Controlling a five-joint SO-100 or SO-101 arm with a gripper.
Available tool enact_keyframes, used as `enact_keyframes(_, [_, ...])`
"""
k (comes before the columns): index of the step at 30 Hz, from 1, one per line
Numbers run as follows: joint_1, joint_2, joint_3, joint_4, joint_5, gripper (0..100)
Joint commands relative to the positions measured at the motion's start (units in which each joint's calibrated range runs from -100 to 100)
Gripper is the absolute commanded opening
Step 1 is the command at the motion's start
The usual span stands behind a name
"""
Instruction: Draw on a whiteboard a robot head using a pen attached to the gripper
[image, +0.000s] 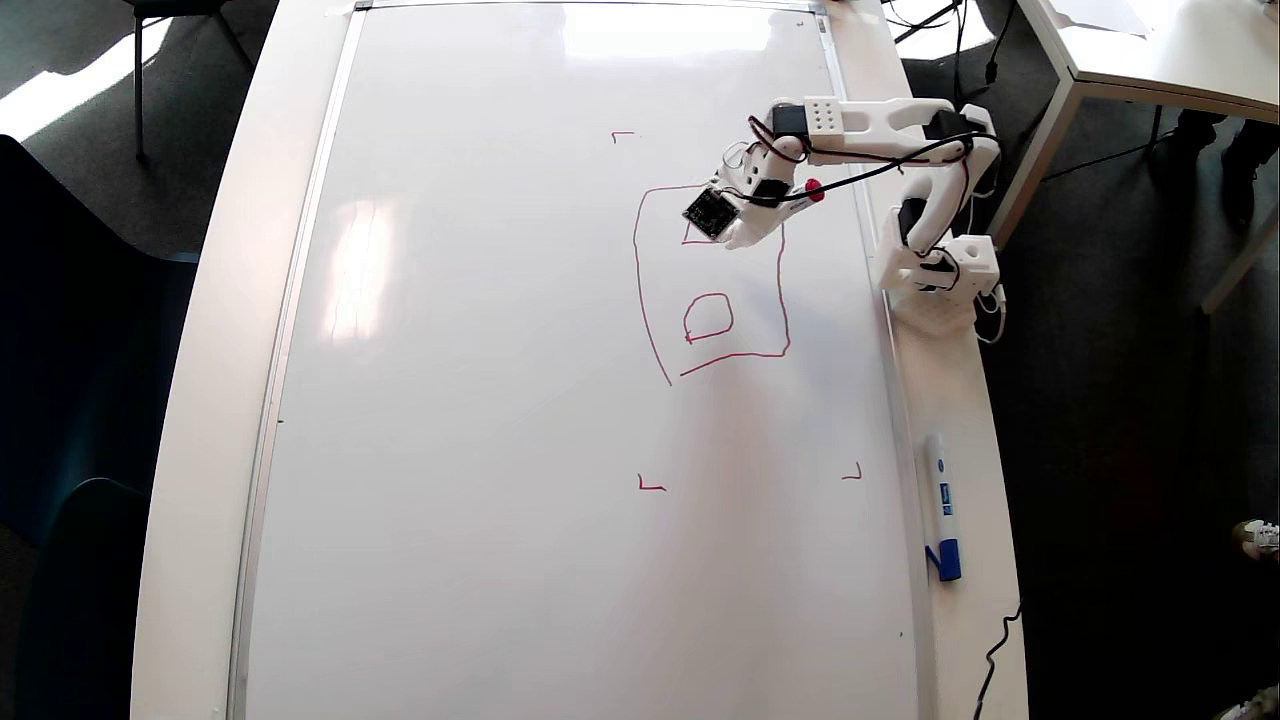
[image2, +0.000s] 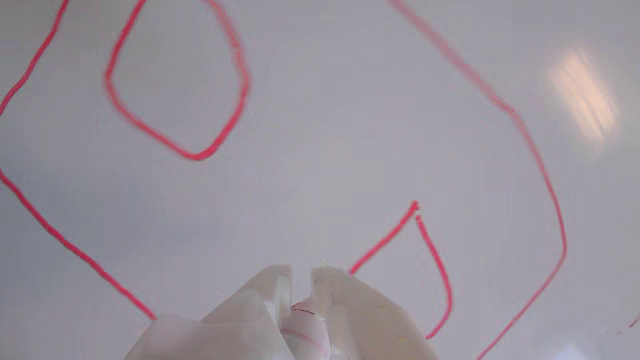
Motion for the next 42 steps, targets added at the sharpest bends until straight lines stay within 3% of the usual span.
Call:
enact_keyframes(1, [-0.3,-3.5,2.8,0.1,-0.2,1])
enact_keyframes(42, [-4.9,3.5,3.9,-7.3,-1.4,1])
